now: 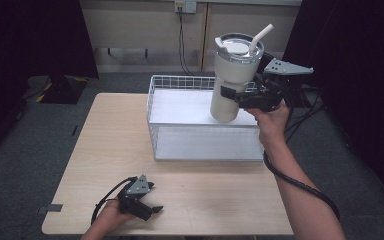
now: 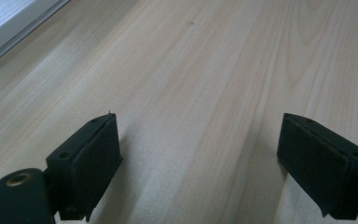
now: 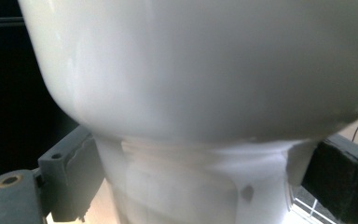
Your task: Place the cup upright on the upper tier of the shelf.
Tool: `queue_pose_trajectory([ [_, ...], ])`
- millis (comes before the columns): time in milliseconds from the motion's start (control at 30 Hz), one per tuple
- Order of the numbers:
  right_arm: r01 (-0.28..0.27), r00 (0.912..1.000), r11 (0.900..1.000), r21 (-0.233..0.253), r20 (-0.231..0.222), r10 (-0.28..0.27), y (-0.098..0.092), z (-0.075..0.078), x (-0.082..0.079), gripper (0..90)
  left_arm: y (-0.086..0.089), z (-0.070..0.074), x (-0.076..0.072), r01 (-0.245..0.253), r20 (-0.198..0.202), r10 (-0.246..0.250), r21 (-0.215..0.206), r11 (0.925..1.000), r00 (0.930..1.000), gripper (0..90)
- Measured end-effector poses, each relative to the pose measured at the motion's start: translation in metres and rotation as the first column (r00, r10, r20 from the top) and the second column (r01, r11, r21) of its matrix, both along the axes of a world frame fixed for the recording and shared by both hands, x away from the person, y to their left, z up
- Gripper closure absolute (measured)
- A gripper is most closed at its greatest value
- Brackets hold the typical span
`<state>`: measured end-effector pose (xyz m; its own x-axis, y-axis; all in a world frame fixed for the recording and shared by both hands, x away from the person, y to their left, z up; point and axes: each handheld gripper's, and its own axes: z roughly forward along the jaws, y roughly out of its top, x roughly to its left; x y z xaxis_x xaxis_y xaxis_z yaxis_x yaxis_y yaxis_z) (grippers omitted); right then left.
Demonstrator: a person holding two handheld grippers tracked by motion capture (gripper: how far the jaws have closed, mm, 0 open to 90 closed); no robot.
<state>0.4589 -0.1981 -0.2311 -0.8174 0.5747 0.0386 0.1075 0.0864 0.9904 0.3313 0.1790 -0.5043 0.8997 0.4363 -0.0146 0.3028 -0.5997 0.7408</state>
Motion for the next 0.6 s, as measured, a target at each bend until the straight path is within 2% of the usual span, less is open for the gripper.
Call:
queue_pose_trajectory([
  [467, 0.048, 0.9988, 0.999, -0.019, -0.004, -0.048, 0.0, -0.003, 0.013, 9.6, 0.0, 0.0, 0.0, 0.001, -0.001, -0.001, 0.0, 1.0, 1.0, 12.6],
  [600, 0.056, 0.9984, 0.998, -0.008, -0.006, -0.056, -0.001, -0.004, 0.017, 9.6, 0.0, 0.0, 0.0, 0.001, -0.001, -0.001, 0.001, 1.0, 1.0, 12.6],
])
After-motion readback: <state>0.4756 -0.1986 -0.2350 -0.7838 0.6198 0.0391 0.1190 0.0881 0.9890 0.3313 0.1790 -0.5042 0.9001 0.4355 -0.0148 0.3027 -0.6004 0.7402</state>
